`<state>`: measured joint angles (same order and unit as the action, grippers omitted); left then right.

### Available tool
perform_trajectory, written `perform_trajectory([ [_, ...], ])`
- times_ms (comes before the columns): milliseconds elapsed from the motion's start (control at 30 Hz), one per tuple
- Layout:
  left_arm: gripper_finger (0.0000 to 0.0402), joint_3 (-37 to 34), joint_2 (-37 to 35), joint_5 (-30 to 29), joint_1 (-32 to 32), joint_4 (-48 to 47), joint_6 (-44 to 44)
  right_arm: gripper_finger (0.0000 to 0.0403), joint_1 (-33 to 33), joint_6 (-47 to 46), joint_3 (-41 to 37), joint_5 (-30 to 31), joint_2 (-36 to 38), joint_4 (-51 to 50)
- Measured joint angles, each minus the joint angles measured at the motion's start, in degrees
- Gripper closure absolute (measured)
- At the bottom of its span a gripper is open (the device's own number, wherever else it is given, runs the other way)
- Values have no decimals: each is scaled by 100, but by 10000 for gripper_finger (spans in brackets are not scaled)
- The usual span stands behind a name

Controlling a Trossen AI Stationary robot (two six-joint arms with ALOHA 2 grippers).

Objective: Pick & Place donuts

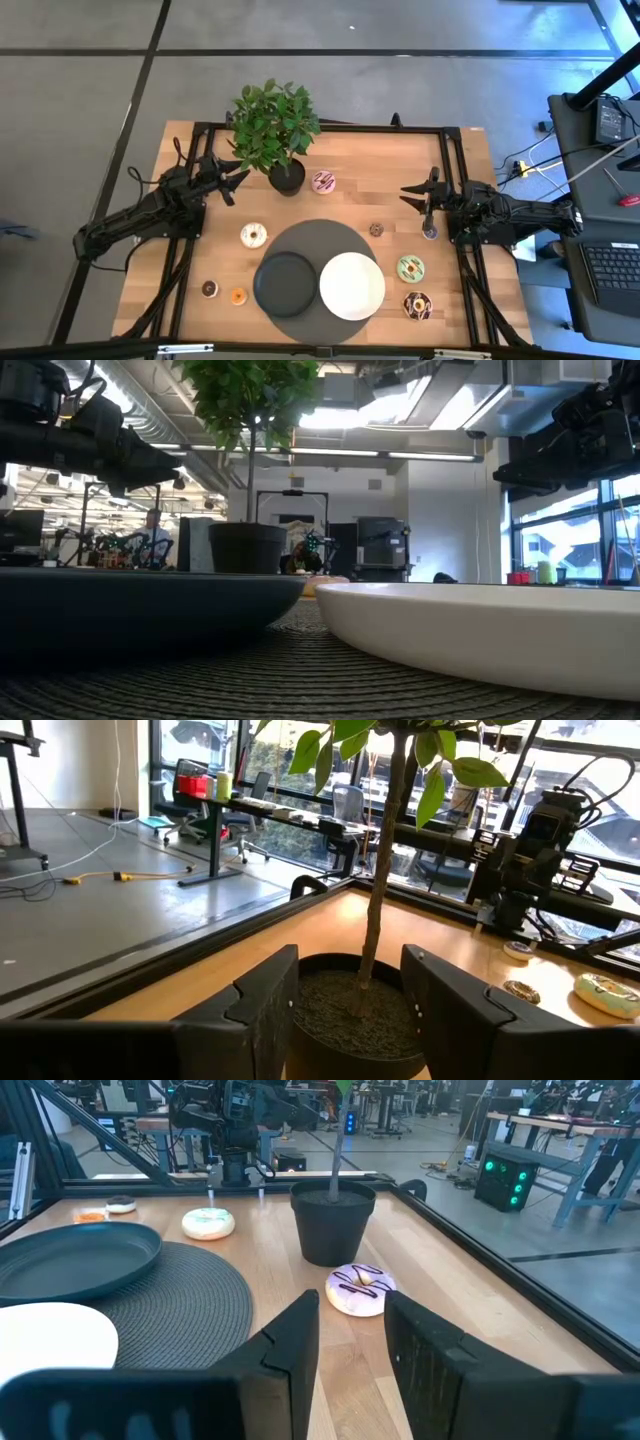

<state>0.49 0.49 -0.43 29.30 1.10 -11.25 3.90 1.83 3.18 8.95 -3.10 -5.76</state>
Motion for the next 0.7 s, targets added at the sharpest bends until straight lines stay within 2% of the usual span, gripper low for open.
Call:
perform_trajectory([
  [700,224,0,0,0,0,-1,-1,285,0,-9,0,-2,-1,2],
])
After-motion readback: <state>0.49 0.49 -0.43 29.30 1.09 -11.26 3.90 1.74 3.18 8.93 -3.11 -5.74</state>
